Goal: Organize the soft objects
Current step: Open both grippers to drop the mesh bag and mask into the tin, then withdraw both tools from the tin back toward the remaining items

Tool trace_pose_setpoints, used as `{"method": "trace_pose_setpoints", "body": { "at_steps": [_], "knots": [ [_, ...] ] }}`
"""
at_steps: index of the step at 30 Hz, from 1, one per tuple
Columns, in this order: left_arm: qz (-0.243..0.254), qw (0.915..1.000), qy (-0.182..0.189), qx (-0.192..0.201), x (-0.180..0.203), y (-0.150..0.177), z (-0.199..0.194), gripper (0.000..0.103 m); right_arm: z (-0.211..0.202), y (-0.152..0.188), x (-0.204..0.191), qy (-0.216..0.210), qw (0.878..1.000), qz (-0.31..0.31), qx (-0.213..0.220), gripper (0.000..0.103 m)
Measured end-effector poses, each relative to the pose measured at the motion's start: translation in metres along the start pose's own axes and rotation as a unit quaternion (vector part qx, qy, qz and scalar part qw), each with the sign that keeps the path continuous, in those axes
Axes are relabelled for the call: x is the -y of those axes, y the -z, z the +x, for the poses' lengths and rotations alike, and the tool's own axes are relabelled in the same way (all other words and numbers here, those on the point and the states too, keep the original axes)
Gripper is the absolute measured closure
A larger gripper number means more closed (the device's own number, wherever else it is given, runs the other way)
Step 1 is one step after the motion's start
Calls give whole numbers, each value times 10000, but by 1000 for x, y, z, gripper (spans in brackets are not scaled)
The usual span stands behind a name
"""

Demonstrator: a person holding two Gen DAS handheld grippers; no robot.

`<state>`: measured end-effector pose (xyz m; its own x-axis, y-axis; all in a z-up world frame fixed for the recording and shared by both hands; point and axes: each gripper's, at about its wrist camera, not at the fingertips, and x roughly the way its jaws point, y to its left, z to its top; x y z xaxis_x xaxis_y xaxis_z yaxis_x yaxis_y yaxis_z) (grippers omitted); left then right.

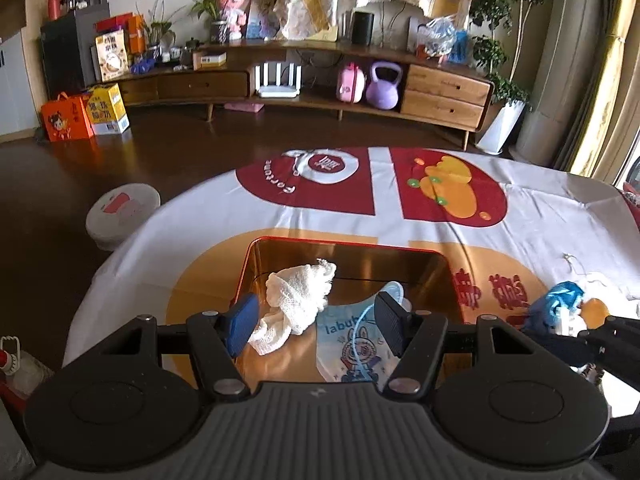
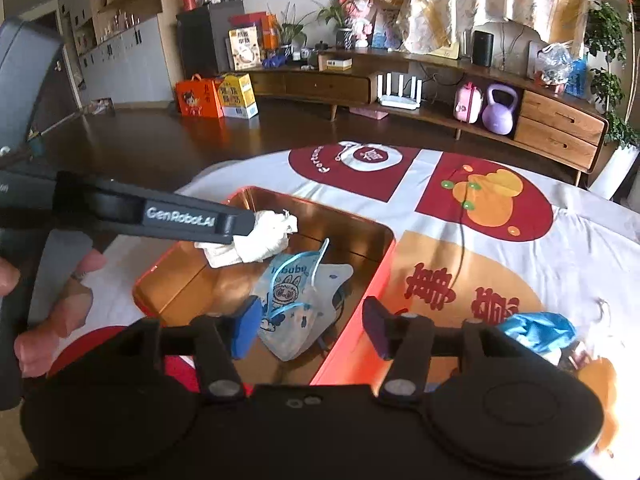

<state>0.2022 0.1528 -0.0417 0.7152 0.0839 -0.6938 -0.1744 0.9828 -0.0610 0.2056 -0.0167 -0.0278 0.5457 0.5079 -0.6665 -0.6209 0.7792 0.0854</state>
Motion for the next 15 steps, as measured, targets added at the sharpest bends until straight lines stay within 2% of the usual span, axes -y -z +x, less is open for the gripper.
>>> {"method": "trace_pose_setpoints", "body": {
  "at_steps": [9, 12, 15],
  "knots": [
    [83, 9995, 214, 199, 14, 11, -37, 40, -36, 9, 9, -29, 9996, 140, 228, 25],
    [119, 9991, 296, 265, 21, 16, -48, 34, -48, 13, 14, 37, 9994, 180, 309, 22],
    [160, 9988, 322, 332, 27, 21, -57, 33, -58, 18, 18, 103, 9989, 194, 403, 20]
  ]
}}
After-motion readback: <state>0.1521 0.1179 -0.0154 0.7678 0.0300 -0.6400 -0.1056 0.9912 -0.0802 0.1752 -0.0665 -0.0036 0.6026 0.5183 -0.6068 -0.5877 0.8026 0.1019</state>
